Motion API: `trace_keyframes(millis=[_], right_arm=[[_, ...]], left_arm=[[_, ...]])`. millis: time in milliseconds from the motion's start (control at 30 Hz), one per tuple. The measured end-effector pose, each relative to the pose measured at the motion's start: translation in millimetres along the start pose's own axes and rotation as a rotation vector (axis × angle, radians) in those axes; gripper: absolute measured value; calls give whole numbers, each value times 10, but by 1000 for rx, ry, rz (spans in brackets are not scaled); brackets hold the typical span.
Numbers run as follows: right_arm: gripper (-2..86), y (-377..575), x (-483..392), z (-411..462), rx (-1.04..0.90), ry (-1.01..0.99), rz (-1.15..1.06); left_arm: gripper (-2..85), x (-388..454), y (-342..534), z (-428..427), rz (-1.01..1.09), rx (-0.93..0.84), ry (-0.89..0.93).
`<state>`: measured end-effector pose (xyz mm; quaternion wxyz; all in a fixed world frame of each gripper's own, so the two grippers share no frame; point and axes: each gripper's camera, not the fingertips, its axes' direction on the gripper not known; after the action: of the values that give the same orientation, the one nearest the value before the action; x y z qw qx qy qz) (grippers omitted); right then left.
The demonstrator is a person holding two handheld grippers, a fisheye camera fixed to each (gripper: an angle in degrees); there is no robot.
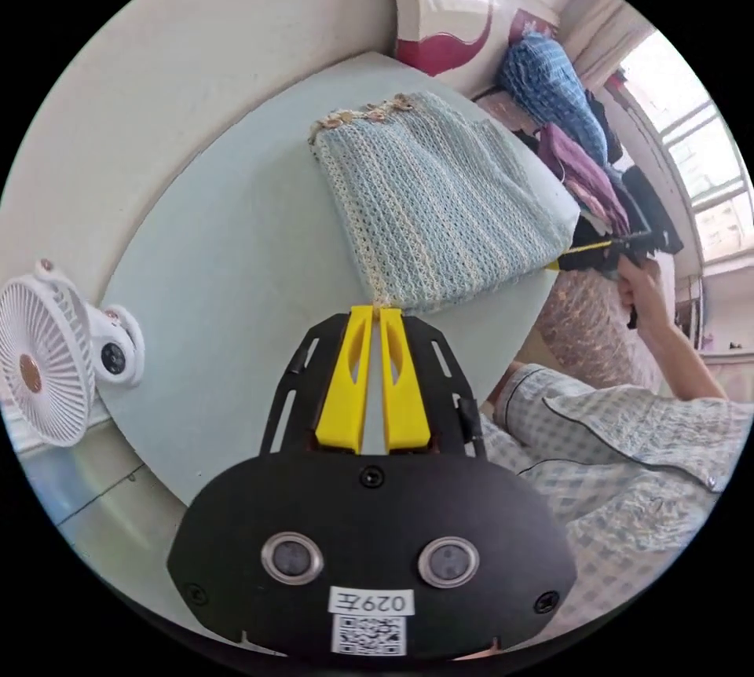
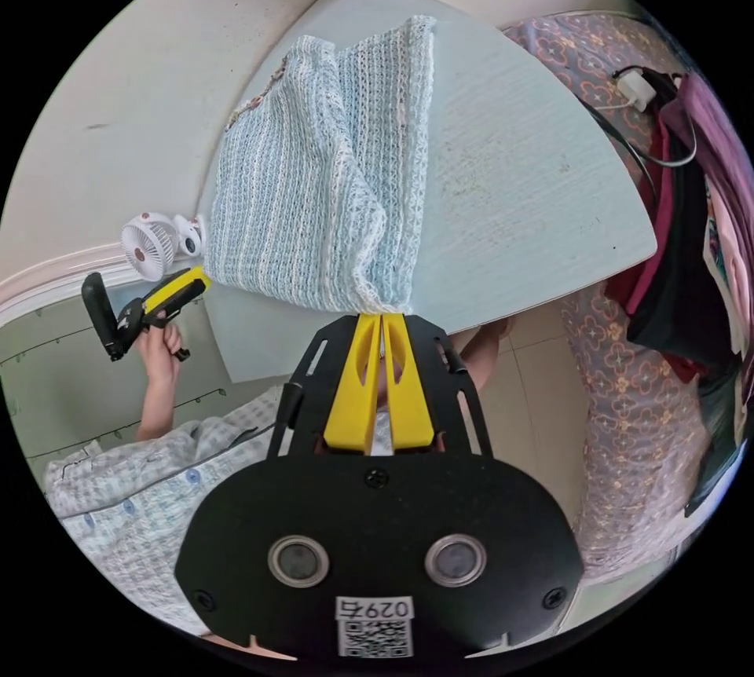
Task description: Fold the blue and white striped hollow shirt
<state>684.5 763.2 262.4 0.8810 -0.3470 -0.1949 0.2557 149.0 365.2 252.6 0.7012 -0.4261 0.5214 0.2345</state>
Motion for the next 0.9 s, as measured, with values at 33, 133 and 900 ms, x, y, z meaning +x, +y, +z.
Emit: trace_keyframes(millis=[33,133,900], right_arm=[[-4,35,26,10,11,0,10],[-4,155,160,30,52,-45,45],[-4,633,191,215,-16,190,-141]], left_arm=[[-10,-201,27,16,-90,7,95],[-10,-613,158,150,-277,29,265],[43,48,-434,834,214,-184,-144]])
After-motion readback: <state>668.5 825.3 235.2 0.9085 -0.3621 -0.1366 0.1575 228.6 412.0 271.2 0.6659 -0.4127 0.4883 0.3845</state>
